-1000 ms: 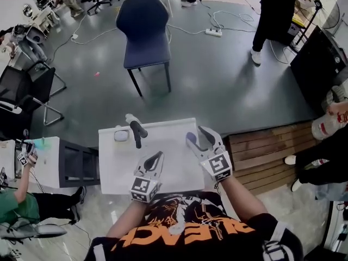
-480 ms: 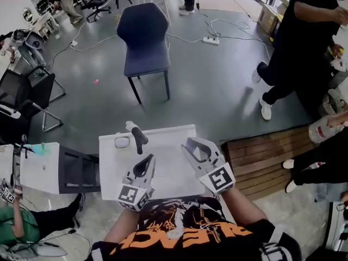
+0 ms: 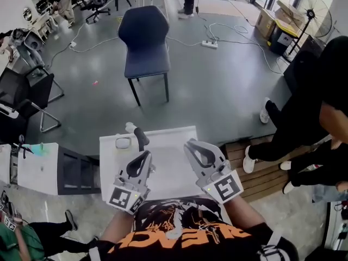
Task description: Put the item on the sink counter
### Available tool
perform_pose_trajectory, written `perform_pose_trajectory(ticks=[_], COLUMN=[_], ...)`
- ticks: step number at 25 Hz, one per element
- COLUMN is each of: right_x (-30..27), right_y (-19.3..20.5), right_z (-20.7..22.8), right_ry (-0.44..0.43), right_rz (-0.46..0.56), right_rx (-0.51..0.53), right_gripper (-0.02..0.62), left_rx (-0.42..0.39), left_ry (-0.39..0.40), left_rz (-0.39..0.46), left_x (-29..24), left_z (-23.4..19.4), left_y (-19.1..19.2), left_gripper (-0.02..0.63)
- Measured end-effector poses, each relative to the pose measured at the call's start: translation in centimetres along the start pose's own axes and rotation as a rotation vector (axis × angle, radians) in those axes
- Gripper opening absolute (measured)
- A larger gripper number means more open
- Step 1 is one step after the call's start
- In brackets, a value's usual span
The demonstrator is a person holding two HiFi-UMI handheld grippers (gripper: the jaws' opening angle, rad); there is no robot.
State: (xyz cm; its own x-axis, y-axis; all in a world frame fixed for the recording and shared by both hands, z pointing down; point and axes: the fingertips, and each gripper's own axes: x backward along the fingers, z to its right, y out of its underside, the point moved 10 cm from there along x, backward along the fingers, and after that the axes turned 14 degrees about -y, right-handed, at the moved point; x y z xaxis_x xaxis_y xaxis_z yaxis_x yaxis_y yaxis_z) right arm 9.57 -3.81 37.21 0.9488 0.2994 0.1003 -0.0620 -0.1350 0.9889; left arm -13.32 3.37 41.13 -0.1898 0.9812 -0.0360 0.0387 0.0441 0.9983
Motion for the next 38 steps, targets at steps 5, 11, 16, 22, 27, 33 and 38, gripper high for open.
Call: perform_pose_trajectory(ticks=[5,11,16,22,27,33,38], right_x=[-0.2,0.1,0.9,1.1,1.5,1.7,1.7], right_y=[-1.4,-1.9,-2.5,-2.6,-2.5,-2.5,-2.5], right_z=[-1.5,-2.3,-2.9,-3.4,-3.7,-4.0,-4.3], right_ry=[0.007,0.011,-0.003,-0.03,-0.041,-0.046,-0.052], right_rz=[0.017,0.035,0.067,0.072,0.07,0.039,0.022], right_rx=[0.007,-0.007,-0.021,-0.027,-0.032,-0.025,-0.005], right_gripper=[0.04,0.038,0.021,0.014,0.014,0.014,0.014], left_rx=[-0.001,-0.002,-0.004,-0.004,0.0,0.005,0.008], left_ry=[0.018,0.019,0.009,-0.009,-0.027,-0.013,0.003], left_rz=[0.034,0.04,0.059,0.059,0.062,0.06,0.059], left_x=[1.1,1.8,2.2,2.6,3.0,3.2,3.3], left_z=[-0.7,-1.1,-0.3,-0.1,0.1,0.8,1.1], left_y=[-1.8,-2.7,-3.4,-3.5,-3.8,-3.8,-3.8], left_gripper=[0.028,0.028,0.028,0.023,0.017,0.017,0.017])
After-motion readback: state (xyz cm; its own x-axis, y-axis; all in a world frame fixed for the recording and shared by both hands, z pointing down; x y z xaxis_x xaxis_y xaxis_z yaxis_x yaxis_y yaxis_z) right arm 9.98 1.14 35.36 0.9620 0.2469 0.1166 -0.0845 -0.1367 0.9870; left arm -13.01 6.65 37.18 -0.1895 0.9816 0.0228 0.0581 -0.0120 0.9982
